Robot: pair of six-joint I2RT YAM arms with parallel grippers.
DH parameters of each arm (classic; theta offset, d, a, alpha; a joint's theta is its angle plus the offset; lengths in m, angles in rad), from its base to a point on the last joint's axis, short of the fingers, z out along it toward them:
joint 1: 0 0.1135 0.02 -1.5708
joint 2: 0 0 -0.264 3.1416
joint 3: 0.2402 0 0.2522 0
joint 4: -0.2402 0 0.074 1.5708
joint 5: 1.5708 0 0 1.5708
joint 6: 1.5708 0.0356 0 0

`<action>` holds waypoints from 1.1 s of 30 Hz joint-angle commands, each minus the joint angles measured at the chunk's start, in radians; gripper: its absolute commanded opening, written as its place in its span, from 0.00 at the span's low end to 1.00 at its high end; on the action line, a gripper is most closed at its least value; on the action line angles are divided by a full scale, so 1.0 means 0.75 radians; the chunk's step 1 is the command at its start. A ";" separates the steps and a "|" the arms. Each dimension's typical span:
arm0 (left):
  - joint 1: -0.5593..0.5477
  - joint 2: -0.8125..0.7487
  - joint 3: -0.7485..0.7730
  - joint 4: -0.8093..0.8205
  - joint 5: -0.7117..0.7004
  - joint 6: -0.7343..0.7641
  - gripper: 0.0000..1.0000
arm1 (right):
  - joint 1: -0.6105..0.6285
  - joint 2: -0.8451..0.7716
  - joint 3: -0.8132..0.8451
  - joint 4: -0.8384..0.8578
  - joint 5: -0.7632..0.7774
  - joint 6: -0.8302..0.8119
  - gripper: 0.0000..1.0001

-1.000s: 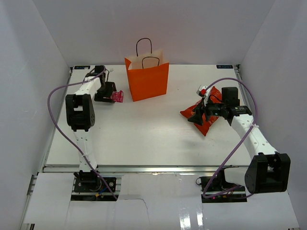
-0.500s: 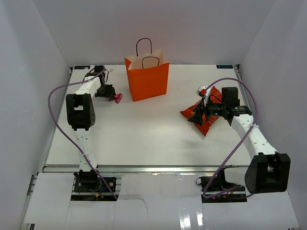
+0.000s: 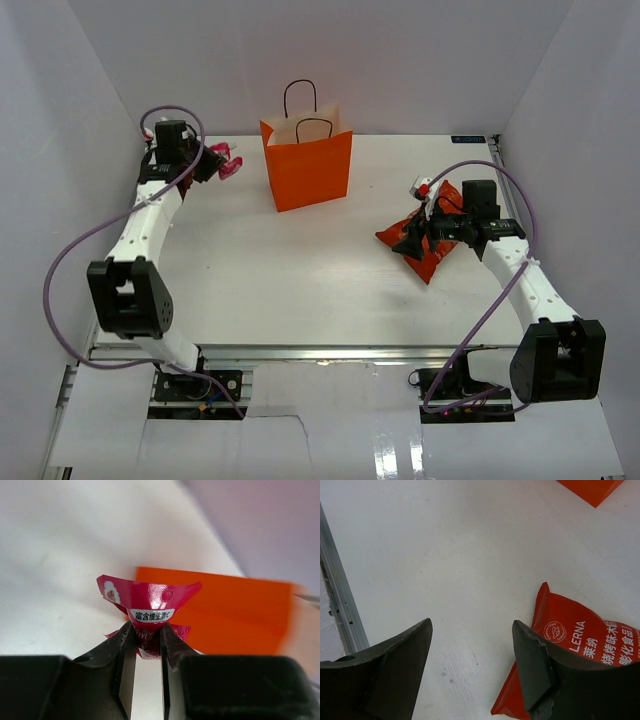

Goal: Place the snacks into the paper bag

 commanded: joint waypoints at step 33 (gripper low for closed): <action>-0.438 0.207 0.585 0.519 0.183 0.633 0.64 | -0.010 -0.039 0.126 -0.005 0.087 0.103 0.72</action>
